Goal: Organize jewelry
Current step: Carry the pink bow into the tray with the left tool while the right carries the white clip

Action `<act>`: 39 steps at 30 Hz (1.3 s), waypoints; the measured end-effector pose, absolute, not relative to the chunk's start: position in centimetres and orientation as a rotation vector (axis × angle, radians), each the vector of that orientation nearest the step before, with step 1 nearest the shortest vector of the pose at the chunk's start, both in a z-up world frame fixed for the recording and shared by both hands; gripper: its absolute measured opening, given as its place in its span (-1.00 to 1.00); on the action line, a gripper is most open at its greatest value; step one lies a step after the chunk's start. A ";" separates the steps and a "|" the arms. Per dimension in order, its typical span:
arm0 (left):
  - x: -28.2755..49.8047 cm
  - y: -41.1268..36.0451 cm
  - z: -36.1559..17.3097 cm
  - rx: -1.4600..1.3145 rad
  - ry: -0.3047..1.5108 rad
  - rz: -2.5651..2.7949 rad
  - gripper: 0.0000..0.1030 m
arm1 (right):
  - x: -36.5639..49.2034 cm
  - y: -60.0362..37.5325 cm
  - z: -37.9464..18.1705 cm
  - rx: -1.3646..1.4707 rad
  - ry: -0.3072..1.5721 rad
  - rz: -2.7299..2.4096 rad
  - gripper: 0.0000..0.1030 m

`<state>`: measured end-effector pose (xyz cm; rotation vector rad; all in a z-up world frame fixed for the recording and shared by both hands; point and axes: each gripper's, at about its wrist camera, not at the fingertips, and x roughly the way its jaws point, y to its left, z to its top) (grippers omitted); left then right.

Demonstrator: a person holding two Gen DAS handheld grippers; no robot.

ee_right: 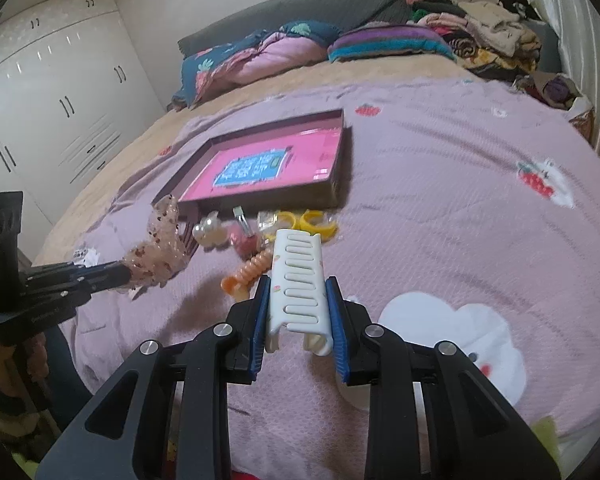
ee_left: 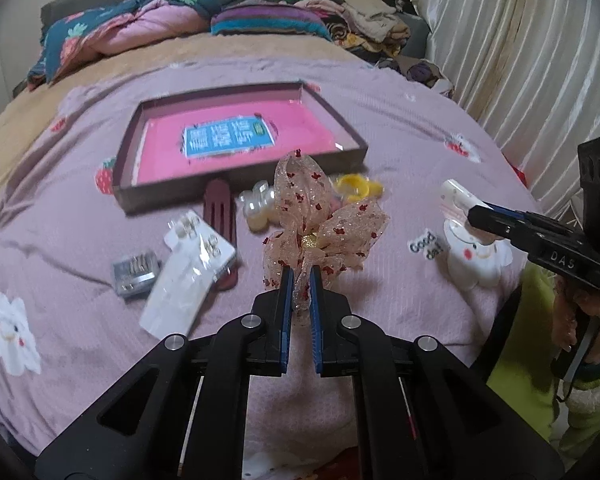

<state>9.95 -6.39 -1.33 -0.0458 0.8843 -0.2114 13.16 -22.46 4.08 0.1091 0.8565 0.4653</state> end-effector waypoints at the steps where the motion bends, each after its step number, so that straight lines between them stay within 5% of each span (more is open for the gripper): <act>1: 10.1 -6.3 -1.0 -0.045 0.880 -0.209 -0.95 | 13.2 -22.3 4.4 0.105 0.851 0.466 -0.49; 27: 16.5 0.8 5.6 -0.049 0.819 -0.125 -0.95 | 20.8 -15.0 11.8 0.058 0.747 0.549 -0.49; 39: 22.0 0.7 4.5 -0.046 0.868 -0.114 -0.95 | 26.4 -13.8 12.4 0.081 0.738 0.540 -0.49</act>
